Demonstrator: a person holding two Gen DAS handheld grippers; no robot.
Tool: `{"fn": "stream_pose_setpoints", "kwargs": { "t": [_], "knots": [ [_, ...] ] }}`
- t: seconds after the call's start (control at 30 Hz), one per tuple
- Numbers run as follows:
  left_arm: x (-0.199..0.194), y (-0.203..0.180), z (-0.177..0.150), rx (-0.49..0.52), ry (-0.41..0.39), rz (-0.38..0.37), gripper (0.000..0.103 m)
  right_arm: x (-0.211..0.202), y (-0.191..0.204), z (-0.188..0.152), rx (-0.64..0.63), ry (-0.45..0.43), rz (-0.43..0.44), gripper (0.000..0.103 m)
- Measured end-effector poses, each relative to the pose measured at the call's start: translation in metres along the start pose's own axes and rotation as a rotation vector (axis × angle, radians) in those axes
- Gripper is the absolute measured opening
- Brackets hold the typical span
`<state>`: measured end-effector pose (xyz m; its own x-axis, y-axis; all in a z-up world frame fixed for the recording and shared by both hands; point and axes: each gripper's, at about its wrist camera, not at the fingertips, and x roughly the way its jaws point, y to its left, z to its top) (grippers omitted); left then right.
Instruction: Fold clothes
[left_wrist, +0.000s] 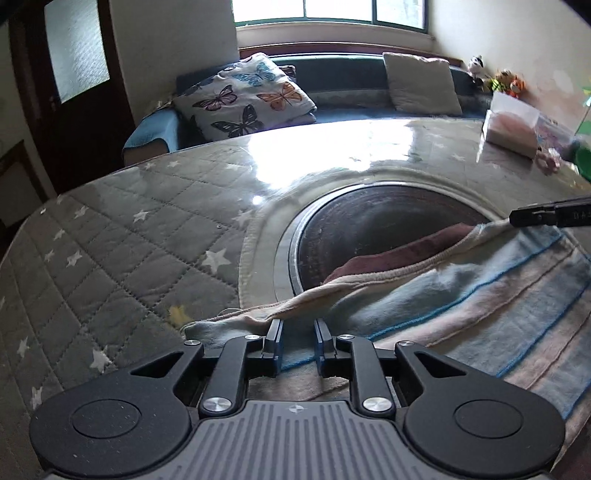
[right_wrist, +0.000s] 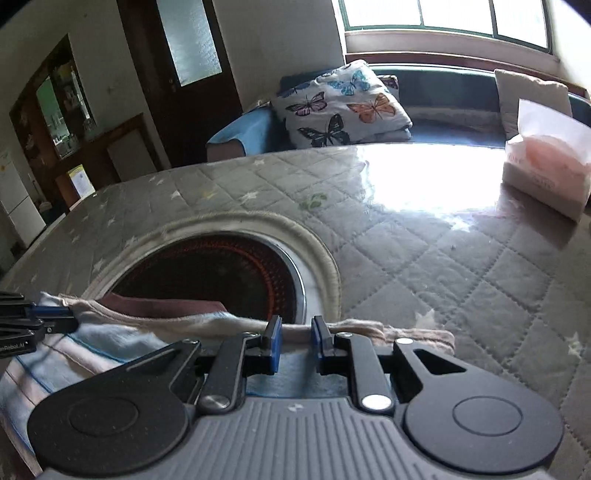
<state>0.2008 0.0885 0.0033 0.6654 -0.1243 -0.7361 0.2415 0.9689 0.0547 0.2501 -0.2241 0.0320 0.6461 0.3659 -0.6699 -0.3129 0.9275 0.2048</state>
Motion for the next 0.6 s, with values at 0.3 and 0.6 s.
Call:
{"fn": "stream_pose_setpoints", "kwargs": {
  "t": [0.3,0.6],
  "knots": [
    [0.006,0.009,0.007,-0.046,-0.006,-0.020,0.020,0.027,0.039,-0.004,-0.111,0.024,0.014,0.022],
    [-0.001,0.024,0.003,-0.068,-0.023,0.000,0.032,0.013,0.070,-0.005,-0.171,0.022,0.082,0.034]
  ]
}}
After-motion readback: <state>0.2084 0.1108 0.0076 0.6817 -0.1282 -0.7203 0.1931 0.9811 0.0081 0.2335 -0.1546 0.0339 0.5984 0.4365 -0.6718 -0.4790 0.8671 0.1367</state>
